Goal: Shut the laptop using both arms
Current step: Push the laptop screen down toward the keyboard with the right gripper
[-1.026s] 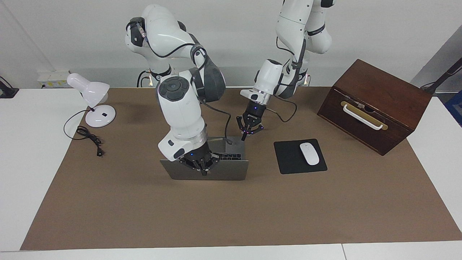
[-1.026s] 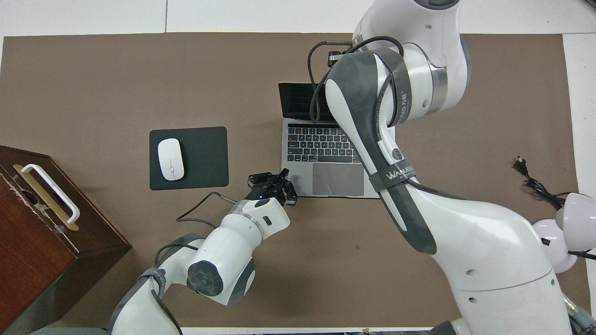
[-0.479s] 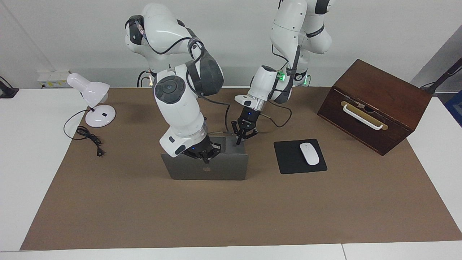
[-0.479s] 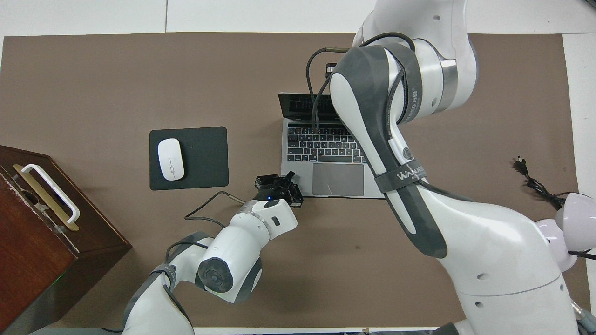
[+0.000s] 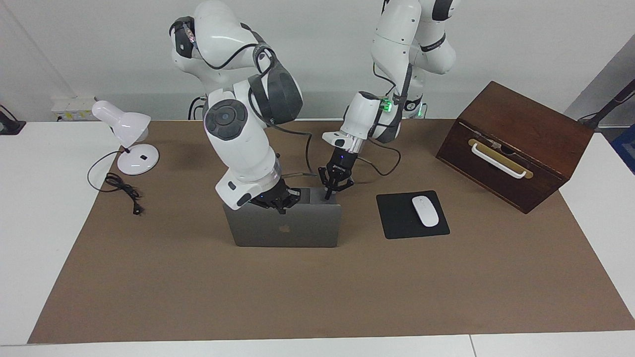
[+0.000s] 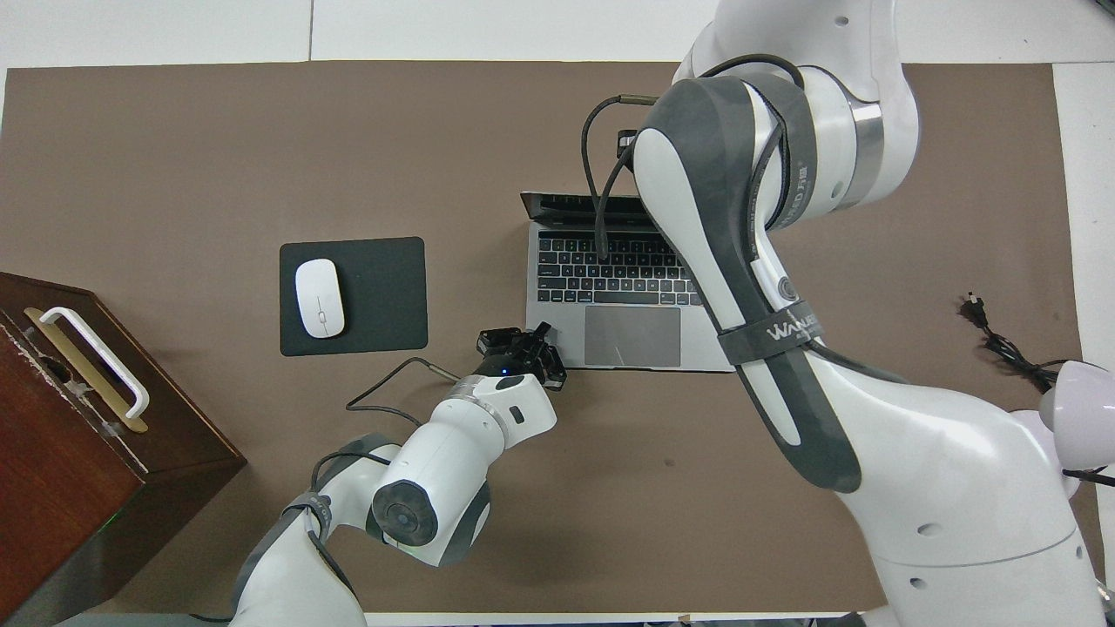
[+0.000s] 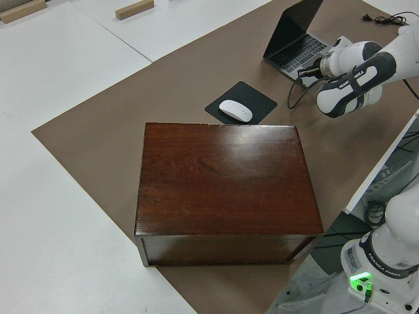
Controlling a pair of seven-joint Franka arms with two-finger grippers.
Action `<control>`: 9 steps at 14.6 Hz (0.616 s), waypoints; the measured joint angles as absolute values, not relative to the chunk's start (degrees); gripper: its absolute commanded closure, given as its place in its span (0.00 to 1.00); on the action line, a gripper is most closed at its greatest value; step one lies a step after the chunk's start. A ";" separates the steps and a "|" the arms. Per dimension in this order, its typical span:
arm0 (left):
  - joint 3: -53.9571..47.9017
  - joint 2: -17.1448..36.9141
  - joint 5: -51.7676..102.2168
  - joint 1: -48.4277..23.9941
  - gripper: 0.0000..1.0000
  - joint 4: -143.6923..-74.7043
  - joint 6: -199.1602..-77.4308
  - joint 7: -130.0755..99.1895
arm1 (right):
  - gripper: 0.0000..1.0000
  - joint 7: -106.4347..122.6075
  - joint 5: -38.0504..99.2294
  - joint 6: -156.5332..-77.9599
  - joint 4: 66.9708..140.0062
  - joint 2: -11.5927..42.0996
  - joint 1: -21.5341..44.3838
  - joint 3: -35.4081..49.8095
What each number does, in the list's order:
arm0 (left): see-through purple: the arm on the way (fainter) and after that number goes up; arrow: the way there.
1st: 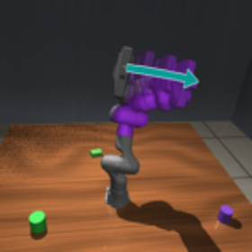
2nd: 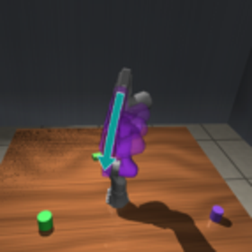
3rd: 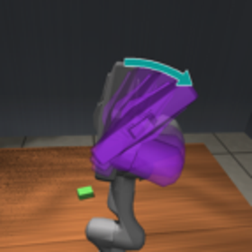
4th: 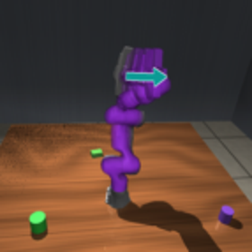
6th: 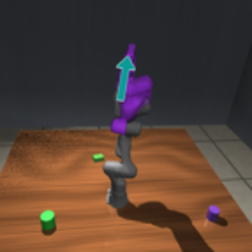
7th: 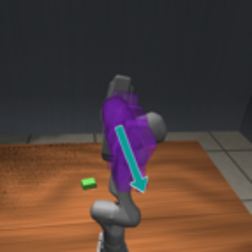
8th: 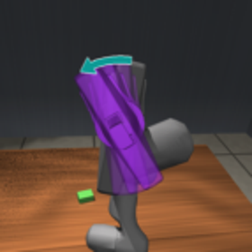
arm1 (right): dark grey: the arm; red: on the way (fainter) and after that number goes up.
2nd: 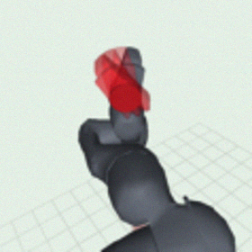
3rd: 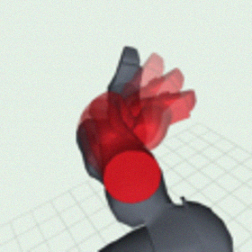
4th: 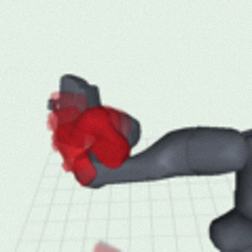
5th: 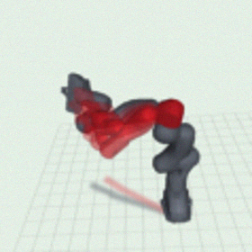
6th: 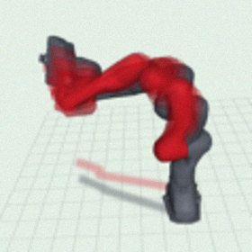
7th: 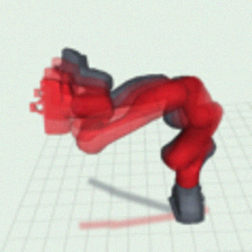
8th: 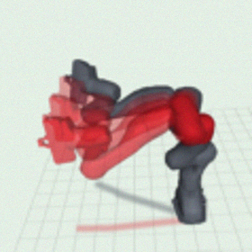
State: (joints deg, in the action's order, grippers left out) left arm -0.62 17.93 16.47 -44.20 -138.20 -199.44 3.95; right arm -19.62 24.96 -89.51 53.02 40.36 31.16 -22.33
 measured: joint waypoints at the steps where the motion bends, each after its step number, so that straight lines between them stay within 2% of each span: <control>1: -0.58 17.96 16.47 -44.20 1.00 -138.20 -199.44 4.51 | 1.00 -19.62 24.98 -89.51 53.70 40.08 31.15 -22.33; 9: 0.04 18.31 16.47 -44.13 1.00 -138.40 -199.45 10.42 | 1.00 -19.62 25.27 -89.52 61.13 36.88 31.40 -22.32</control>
